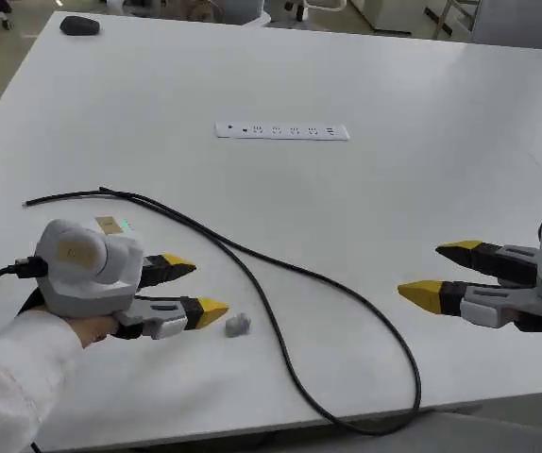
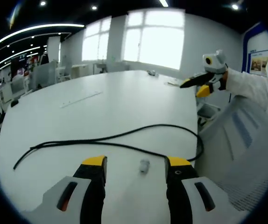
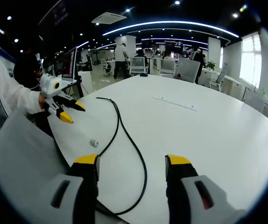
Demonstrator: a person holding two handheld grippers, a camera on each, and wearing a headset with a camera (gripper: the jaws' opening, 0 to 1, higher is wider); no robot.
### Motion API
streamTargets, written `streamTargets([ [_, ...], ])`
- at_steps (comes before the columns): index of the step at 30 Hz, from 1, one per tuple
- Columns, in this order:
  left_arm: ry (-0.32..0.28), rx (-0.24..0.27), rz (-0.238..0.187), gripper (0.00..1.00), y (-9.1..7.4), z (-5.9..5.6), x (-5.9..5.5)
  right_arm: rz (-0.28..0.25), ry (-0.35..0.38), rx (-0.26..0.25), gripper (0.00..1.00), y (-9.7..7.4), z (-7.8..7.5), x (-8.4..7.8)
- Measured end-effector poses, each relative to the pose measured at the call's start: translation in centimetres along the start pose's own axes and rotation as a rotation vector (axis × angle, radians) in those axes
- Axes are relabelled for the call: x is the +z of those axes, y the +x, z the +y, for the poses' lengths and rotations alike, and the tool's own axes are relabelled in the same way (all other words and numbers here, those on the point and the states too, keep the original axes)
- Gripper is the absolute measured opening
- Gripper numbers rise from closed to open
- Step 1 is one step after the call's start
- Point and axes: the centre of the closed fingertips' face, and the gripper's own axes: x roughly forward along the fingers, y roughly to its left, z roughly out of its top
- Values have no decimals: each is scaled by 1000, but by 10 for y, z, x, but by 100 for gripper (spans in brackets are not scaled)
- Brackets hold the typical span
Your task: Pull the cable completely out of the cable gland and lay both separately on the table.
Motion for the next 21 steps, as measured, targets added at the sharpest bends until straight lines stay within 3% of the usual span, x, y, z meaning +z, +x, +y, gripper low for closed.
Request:
streamTargets([
  [2, -31, 30, 20, 60, -20, 3, 2, 12, 0, 4, 60, -2, 3, -3],
  [5, -89, 69, -18, 69, -49, 3, 15, 25, -6, 10, 61, -6, 8, -7],
  [12, -196, 133, -52, 73, -104, -3, 26, 51, -21, 23, 64, -18, 16, -14],
  [18, -215, 131, -71, 75, -123, -17, 30, 73, -20, 25, 64, -26, 20, -22],
  [21, -222, 137, -78, 75, -124, -18, 29, 80, -21, 29, 64, -27, 21, -24],
])
